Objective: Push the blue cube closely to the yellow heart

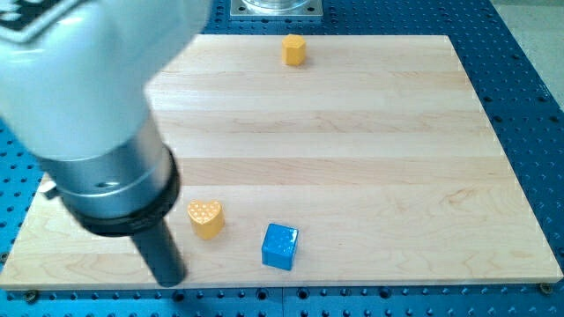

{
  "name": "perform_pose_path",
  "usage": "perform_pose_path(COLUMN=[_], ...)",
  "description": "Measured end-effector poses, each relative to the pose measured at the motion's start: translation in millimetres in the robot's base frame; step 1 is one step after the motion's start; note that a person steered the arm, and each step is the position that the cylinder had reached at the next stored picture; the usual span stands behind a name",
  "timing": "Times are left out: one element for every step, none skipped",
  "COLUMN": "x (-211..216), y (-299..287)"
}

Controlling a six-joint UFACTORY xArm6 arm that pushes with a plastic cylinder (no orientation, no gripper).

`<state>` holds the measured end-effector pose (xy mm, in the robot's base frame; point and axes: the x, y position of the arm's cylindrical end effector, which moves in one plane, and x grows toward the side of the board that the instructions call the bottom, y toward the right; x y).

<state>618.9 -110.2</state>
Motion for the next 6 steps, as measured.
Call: perform_pose_path(x=[0, -1, -4, -32, -46, -45], y=[73, 150, 171, 195, 138, 89])
